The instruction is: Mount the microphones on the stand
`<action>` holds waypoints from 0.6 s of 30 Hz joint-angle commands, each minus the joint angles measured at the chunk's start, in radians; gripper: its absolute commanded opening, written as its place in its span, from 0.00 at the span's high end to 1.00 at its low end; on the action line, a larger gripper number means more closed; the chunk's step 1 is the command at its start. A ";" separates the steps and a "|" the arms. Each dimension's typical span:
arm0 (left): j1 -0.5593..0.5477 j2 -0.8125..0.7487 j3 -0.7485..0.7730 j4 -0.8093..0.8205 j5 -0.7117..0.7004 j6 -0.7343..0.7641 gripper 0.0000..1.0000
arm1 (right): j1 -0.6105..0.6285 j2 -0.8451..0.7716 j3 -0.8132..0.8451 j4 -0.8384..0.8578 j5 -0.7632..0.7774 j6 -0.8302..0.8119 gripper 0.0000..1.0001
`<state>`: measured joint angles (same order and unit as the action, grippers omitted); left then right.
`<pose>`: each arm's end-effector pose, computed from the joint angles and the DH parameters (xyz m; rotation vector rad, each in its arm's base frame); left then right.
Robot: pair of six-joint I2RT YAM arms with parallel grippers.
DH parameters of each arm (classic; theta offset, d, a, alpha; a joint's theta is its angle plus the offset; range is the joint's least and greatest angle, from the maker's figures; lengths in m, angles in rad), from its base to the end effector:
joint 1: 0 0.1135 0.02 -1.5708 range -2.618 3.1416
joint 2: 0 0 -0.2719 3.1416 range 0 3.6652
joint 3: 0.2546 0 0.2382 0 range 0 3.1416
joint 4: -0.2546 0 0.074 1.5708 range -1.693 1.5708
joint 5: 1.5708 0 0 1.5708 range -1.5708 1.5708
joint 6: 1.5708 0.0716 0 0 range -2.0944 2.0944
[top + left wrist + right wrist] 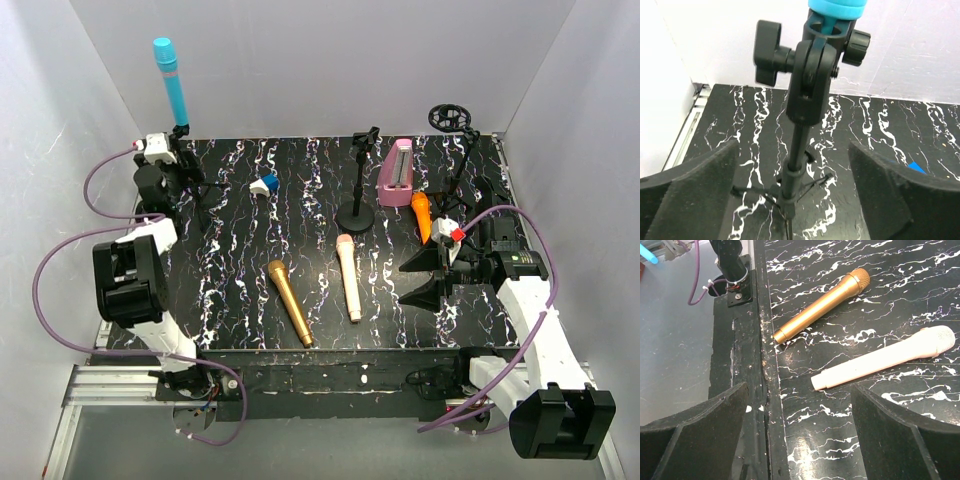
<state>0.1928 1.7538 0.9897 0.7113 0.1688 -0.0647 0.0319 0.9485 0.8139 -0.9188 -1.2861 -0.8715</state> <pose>0.4163 0.0690 0.2570 -0.0790 1.6211 -0.0384 0.1423 0.0733 0.2812 -1.1906 1.5745 1.1160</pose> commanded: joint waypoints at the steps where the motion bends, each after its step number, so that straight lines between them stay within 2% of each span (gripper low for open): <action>1: 0.007 -0.167 -0.074 -0.009 -0.072 -0.038 0.02 | -0.007 -0.020 0.030 -0.003 -0.005 -0.017 0.11; 5: 0.011 -0.316 -0.115 -0.129 -0.081 -0.079 0.02 | -0.007 -0.031 0.025 0.001 0.008 -0.018 0.11; 10: 0.011 -0.528 -0.097 -0.496 -0.059 -0.211 0.02 | -0.013 -0.059 0.005 0.023 0.031 -0.008 0.11; 14: 0.013 -0.632 -0.103 -0.738 0.098 -0.319 0.02 | -0.015 -0.080 0.013 0.051 0.036 0.035 0.11; 18: 0.011 -0.692 -0.132 -0.817 0.352 -0.408 0.02 | -0.017 -0.083 0.080 -0.034 0.076 0.032 0.12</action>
<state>0.2035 1.0992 0.8787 0.1078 0.2546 -0.3489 0.0208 0.8757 0.8173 -0.9028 -1.2385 -0.8471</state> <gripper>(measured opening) 0.981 0.885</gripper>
